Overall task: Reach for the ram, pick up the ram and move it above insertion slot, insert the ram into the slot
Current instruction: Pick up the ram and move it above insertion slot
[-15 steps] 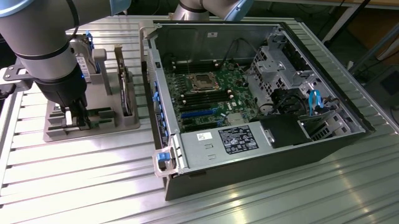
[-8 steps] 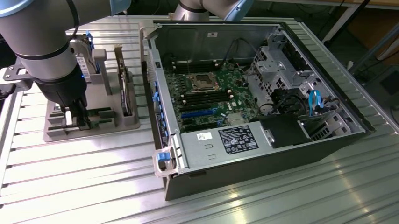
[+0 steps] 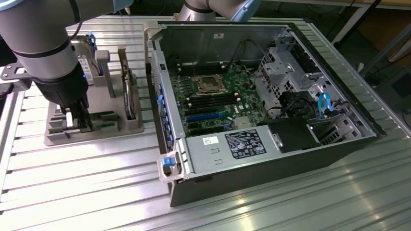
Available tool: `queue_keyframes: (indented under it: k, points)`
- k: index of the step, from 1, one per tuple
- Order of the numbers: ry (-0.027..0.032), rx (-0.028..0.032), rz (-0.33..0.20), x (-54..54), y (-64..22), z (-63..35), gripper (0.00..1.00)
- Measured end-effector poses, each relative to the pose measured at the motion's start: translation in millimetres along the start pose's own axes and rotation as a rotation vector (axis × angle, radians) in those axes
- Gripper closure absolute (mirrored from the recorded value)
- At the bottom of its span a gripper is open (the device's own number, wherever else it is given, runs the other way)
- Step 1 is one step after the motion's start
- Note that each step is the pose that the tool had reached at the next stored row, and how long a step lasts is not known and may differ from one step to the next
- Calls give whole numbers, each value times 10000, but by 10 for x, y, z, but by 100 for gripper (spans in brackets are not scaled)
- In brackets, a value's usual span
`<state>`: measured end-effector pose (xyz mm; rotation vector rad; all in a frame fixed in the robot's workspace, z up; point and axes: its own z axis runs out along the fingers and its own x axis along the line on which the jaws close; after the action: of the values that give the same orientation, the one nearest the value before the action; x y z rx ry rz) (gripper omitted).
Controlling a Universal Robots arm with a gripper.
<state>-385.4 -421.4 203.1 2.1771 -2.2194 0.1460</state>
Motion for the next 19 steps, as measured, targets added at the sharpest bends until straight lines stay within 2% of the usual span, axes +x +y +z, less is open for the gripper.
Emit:
queue_keyframes:
  k: [19]
  points:
    - [0,0,0,0,0,0,86]
